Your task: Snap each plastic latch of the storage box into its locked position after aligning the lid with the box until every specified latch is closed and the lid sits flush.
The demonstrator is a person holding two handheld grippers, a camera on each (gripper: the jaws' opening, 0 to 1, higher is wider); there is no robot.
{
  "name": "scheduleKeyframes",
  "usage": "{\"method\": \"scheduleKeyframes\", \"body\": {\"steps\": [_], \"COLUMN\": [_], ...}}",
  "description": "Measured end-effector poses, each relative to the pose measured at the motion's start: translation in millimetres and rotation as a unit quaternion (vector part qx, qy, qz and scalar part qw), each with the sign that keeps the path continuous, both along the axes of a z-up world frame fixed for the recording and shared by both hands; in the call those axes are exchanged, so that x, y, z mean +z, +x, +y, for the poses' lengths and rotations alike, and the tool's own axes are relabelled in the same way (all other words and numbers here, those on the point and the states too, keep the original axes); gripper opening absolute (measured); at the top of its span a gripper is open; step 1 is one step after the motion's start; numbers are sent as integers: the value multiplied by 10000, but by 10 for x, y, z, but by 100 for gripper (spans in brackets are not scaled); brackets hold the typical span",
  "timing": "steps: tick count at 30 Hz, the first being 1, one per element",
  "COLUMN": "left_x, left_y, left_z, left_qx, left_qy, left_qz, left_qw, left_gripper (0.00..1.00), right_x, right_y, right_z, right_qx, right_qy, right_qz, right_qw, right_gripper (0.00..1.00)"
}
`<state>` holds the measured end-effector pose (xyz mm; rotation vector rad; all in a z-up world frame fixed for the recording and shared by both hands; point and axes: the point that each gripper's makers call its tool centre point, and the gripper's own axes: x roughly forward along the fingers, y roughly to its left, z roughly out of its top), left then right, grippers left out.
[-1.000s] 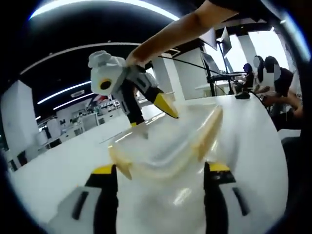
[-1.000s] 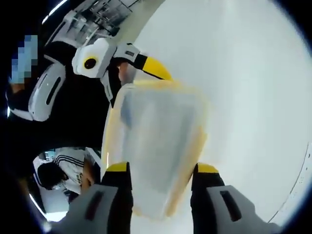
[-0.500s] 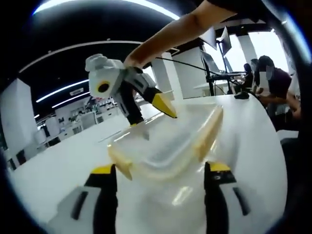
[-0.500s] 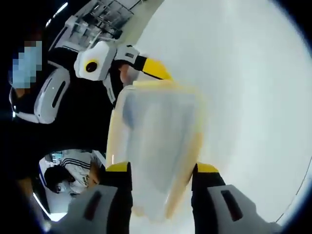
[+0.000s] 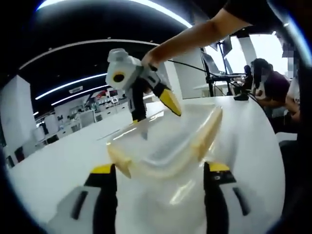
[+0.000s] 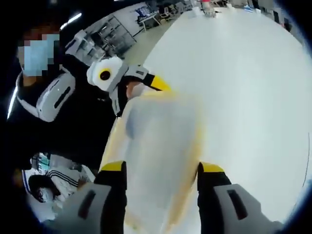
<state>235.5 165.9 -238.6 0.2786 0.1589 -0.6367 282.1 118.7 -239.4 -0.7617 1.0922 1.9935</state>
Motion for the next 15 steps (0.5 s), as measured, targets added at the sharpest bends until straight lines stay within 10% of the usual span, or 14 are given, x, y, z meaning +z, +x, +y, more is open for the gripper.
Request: {"method": "scheduleKeyframes", "body": {"steps": [15], "left_x": [94], "left_y": [-68], "left_z": [-67], "left_qx": [220], "left_qy": [135], "left_qz": [-458], "left_qw": [9986], "left_gripper": [71], "right_x": [55], "right_y": [-131], "right_z": [-579], "right_qx": [-1], "right_qy": [769], "right_qz": [-566], "right_qw": [9954], "right_gripper": [83]}}
